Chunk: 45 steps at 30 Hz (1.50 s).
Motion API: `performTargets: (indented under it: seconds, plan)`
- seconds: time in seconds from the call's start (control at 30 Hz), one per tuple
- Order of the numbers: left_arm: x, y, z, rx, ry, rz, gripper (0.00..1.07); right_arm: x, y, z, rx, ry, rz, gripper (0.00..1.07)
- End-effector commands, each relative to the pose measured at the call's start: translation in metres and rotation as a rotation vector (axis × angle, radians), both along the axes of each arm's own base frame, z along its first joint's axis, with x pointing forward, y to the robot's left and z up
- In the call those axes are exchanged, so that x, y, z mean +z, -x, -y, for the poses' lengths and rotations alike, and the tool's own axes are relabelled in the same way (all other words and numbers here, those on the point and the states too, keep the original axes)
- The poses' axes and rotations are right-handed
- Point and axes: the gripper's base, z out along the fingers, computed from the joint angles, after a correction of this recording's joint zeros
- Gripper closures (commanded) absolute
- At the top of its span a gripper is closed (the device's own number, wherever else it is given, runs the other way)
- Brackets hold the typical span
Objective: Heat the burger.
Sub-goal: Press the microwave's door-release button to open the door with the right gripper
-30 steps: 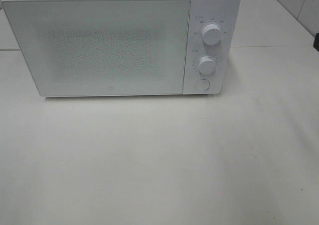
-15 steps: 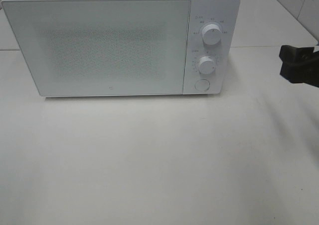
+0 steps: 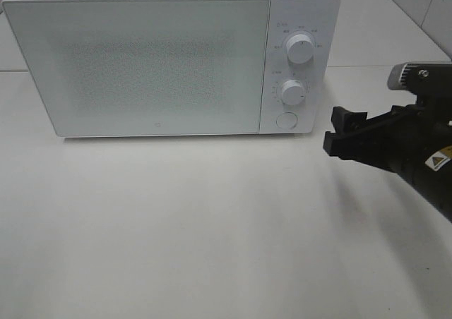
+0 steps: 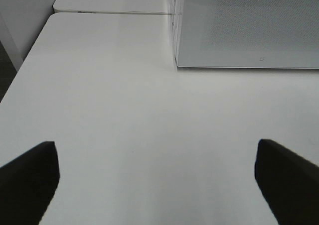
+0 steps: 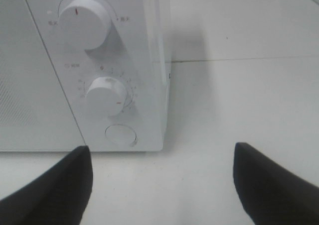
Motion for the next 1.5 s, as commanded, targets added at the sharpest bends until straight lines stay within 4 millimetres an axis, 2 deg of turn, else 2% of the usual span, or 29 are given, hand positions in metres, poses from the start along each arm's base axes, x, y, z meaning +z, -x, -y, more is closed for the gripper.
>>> performTargets:
  seconds: [0.03, 0.17, 0.2, 0.23, 0.3, 0.33, 0.37, 0.4, 0.43, 0.53, 0.6, 0.67, 0.7, 0.73, 0.77, 0.8, 0.83, 0.9, 1.2, 1.5]
  plan:
    - [0.000, 0.003, 0.000, -0.005, 0.002, 0.023, 0.04, -0.004, 0.007, -0.008, -0.036, -0.035, -0.014, 0.31]
    - [0.000, 0.003, 0.000, -0.005, 0.002, 0.023, 0.04, -0.007, 0.012, -0.016, -0.065, -0.168, -0.045, 0.32]
    - [0.000, 0.003, 0.000, -0.005, 0.002, 0.023, 0.04, -0.008, 0.013, -0.017, -0.080, -0.224, -0.056, 0.33]
    - [0.000, 0.003, 0.000, -0.005, 0.002, 0.023, 0.04, -0.009, 0.013, -0.017, -0.123, -0.352, -0.077, 0.35]
    - [0.000, 0.003, 0.000, -0.005, 0.002, 0.023, 0.04, -0.009, 0.013, -0.017, -0.147, -0.419, -0.086, 0.37]
    - [0.000, 0.003, 0.000, -0.005, 0.002, 0.023, 0.04, -0.009, 0.013, -0.017, -0.193, -0.547, -0.099, 0.40]
    - [0.000, 0.003, 0.000, -0.005, 0.002, 0.023, 0.04, -0.009, 0.013, -0.017, -0.193, -0.547, -0.099, 0.40]
    - [0.000, 0.003, 0.000, -0.005, 0.002, 0.023, 0.04, -0.009, 0.013, -0.017, -0.222, -0.627, -0.105, 0.42]
    - [0.000, 0.003, 0.000, -0.005, 0.002, 0.023, 0.04, -0.010, 0.013, -0.017, -0.280, -0.783, -0.121, 0.47]
    - [0.000, 0.003, 0.000, -0.005, 0.002, 0.023, 0.04, -0.010, 0.013, -0.017, -0.311, -0.868, -0.132, 0.51]
    - [0.000, 0.003, 0.000, -0.005, 0.002, 0.023, 0.04, -0.010, 0.013, -0.018, -0.402, -1.113, -0.155, 0.67]
    - [0.000, 0.003, 0.000, -0.005, 0.002, 0.023, 0.04, -0.010, 0.013, -0.017, -0.418, -1.156, -0.157, 0.71]
    - [0.000, 0.003, 0.000, -0.005, 0.002, 0.023, 0.04, -0.010, 0.013, -0.017, -0.447, -1.222, -0.160, 0.83]
    - [0.000, 0.003, 0.000, -0.005, 0.002, 0.023, 0.04, -0.010, 0.013, -0.017, -0.447, -1.222, -0.160, 0.83]
    - [0.000, 0.003, 0.000, -0.005, 0.002, 0.023, 0.04, -0.010, 0.013, -0.017, -0.460, -1.248, -0.160, 0.87]
    - [0.000, 0.003, 0.000, -0.005, 0.002, 0.023, 0.04, -0.011, 0.013, -0.016, -0.479, -1.286, -0.163, 0.97]
    - [0.000, 0.003, 0.000, -0.005, 0.002, 0.023, 0.04, -0.011, 0.013, -0.016, -0.479, -1.286, -0.163, 0.97]
    - [0.000, 0.003, 0.000, -0.005, 0.002, 0.023, 0.04, -0.014, 0.010, -0.017, -0.512, -1.296, -0.164, 1.07]
    - [0.000, 0.003, 0.000, -0.005, 0.002, 0.023, 0.04, -0.023, -0.009, -0.033, -0.558, -1.344, -0.159, 1.07]
    - [0.000, 0.003, 0.000, -0.005, 0.002, 0.023, 0.04, -0.041, -0.033, -0.053, -0.587, -1.353, -0.174, 1.07]
